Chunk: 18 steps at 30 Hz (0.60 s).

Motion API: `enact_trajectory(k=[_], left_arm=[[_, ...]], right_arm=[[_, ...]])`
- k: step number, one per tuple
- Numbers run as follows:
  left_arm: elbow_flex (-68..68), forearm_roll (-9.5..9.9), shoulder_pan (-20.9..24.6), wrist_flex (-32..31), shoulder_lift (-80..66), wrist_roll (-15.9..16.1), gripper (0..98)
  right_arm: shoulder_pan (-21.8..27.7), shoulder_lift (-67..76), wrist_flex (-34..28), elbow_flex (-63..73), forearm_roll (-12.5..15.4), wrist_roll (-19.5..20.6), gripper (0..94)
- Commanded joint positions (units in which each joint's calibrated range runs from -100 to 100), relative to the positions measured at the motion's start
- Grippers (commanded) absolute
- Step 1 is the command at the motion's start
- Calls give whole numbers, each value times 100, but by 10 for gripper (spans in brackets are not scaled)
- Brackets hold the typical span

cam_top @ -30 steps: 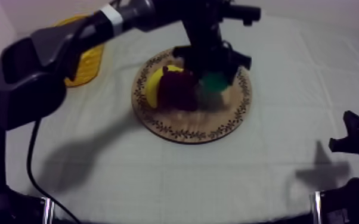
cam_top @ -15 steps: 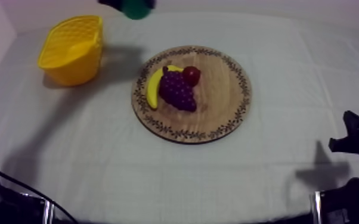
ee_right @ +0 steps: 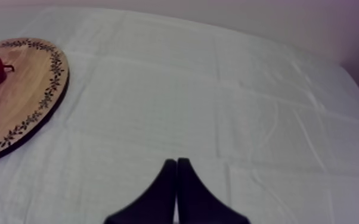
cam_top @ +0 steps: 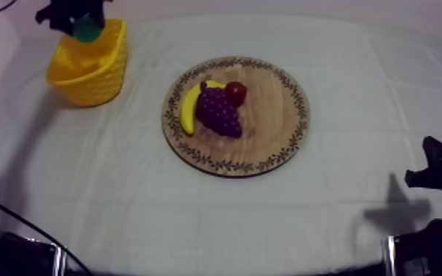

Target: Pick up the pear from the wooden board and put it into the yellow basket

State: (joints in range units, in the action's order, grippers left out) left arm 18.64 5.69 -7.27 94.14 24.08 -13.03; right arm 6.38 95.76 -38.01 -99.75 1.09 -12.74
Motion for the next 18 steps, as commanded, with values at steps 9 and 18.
enact_trajectory(k=[9,18], left_arm=[[-217,-109,312,-526,710,61,586],[201,-270,419,-766,1584,214,620]], right_arm=[[-3,-1,-13,-3,0,2,3],[-3,-1,-13,-3,0,2,3]])
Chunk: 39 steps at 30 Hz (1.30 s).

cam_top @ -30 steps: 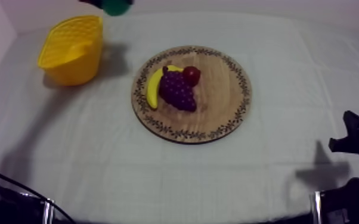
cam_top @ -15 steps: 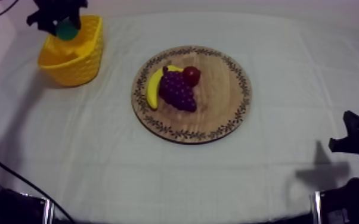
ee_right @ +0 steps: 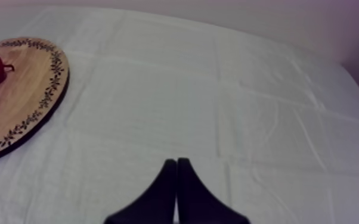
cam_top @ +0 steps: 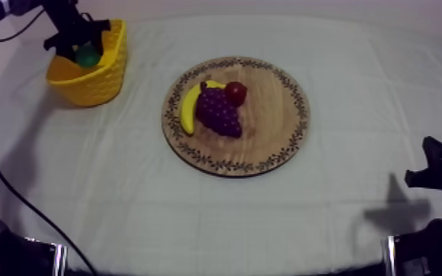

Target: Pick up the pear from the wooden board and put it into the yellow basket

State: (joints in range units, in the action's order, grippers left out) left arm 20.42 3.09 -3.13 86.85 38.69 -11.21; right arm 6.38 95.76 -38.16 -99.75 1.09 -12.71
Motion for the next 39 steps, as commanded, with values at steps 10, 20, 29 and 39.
enact_trajectory(k=[10,20,29,39], left_arm=[[-237,-150,66,-666,151,238,766],[-1173,-105,-50,-1207,-873,211,402],[-3182,2,-273,-2224,-3230,341,24],[-5992,-38,-90,-3466,-6505,728,1]], right_arm=[[-3,-1,2,-3,0,-1,3],[-3,-1,2,-3,0,-1,3],[-3,-1,2,-3,0,-1,3],[-3,-1,2,-3,0,-1,3]])
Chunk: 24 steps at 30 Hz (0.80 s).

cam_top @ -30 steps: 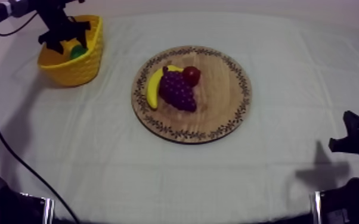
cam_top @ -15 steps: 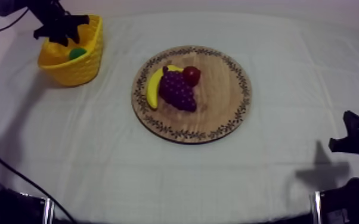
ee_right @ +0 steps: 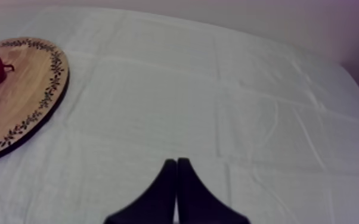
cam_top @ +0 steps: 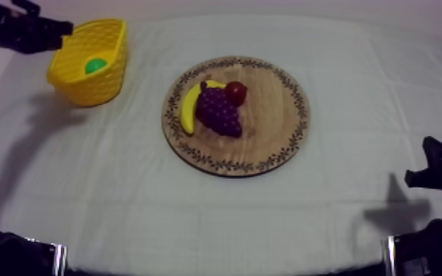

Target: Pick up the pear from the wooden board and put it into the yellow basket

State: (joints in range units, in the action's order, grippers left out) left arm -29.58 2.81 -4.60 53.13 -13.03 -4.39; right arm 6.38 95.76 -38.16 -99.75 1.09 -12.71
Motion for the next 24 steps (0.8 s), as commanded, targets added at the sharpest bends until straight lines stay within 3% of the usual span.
enact_trajectory(k=[1,14,24], left_arm=[[-1223,-26,110,-126,-1656,81,1],[-3549,-93,486,-202,-5467,226,0],[-5040,-342,758,35,-8041,353,0]], right_arm=[[-3,-1,2,-3,0,-3,3],[-3,-1,2,-3,0,-1,3],[-3,-1,2,-3,0,-1,3]])
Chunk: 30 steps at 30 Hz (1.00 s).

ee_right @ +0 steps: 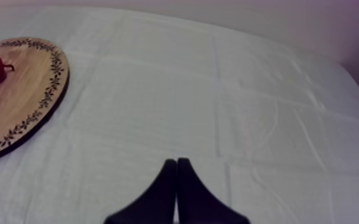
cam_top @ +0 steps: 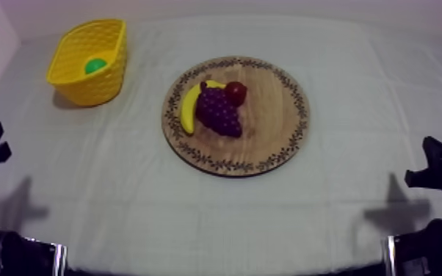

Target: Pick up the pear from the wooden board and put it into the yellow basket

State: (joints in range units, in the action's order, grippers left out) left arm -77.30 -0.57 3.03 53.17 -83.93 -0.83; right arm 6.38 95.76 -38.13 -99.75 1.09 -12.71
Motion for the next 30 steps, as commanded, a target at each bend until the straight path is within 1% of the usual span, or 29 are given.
enact_trajectory(k=[1,7,9,10,11,12,13,14,15,16,19,23,30], left_arm=[[-380,-12,-4,67,-1142,-4,0],[-629,-77,7,107,-1529,99,6],[-758,-141,6,-91,-1556,20,4],[-967,-205,3,-329,-1563,-55,6],[-1291,-230,4,-724,-1576,-215,58],[-1581,-73,-24,-1205,-1580,-589,93],[-1785,78,-53,-1534,-1580,-939,121],[-1900,183,-59,-1631,-1580,-1197,136],[-1974,244,-53,-1672,-1581,-1337,137],[-2040,281,-45,-1729,-1581,-1386,130],[-2175,290,-31,-1917,-1581,-1262,92],[-2230,289,-26,-2000,-1581,-1098,31],[-2246,289,-25,-2024,-1581,-1067,3]], right_arm=[[-3,-1,-2,-3,0,-1,3],[3,-1,-2,-3,0,-1,3],[4,-1,-2,-3,0,-1,3],[4,-1,-2,-3,0,-1,3],[4,-1,-2,-3,0,-3,3],[5,-1,-4,-3,3,-8,3],[2,-1,-3,-3,1,-6,3],[1,-1,-3,-3,-1,-3,3],[0,-1,-5,-3,1,-7,3],[-1,-1,-6,-3,2,-4,3],[-2,-1,-8,-3,4,2,3],[-3,-1,-9,-3,5,1,3],[-3,-1,-10,-3,5,-1,3]])
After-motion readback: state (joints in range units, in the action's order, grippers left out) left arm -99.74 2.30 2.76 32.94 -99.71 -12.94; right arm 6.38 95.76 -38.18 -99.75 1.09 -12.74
